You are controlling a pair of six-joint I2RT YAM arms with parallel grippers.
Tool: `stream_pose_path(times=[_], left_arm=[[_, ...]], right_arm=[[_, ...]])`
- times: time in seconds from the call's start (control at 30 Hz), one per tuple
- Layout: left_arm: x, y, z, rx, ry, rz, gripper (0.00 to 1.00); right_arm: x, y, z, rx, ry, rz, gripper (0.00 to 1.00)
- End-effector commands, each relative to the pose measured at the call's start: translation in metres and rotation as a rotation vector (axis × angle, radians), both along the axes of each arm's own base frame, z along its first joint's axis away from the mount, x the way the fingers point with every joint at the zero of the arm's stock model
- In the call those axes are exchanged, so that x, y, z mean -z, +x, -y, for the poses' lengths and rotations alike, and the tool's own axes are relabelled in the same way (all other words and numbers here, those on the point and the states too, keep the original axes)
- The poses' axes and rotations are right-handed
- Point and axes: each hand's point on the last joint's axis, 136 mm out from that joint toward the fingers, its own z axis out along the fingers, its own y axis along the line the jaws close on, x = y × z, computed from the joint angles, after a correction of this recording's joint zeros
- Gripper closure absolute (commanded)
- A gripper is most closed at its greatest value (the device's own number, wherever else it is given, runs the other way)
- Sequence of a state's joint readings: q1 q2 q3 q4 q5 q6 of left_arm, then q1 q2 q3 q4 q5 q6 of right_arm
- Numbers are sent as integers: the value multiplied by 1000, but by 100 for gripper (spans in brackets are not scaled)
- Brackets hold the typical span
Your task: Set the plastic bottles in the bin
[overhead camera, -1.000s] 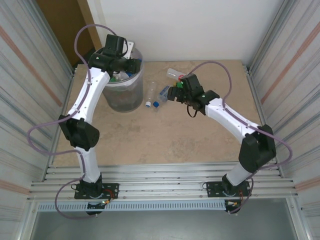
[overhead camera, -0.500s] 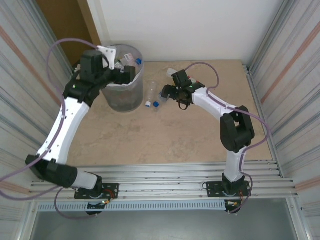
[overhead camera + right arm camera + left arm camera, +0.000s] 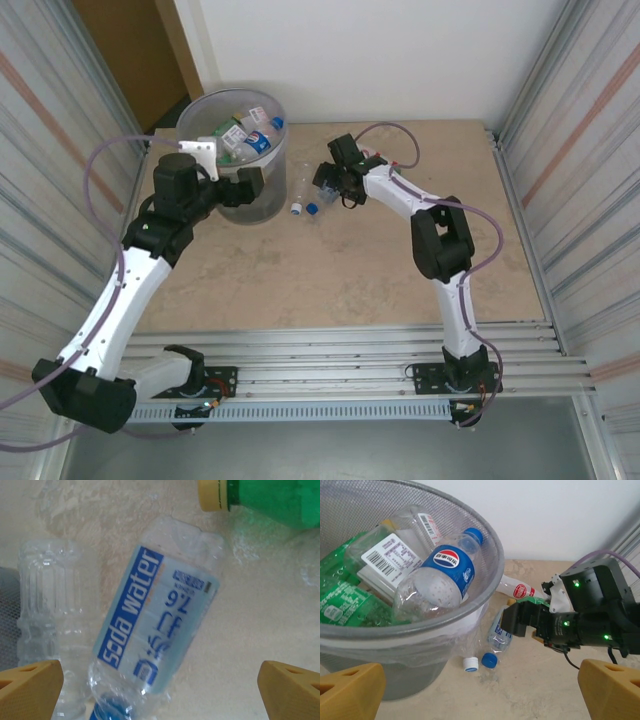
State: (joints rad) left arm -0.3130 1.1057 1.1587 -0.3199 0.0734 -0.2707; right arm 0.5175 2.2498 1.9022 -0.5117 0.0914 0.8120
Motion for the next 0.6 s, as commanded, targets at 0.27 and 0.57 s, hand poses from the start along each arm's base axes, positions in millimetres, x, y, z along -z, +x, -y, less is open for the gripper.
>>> stream_pose_path(times=[0.27,0.57], left_arm=[[-9,2,-5,-33,-53,49,1],[-6,4,-4,-36,-51,45,1]], right_arm=[[27,19,-8,23,-45,-40,1],[47,8,-8,-6,-94,-90,16]])
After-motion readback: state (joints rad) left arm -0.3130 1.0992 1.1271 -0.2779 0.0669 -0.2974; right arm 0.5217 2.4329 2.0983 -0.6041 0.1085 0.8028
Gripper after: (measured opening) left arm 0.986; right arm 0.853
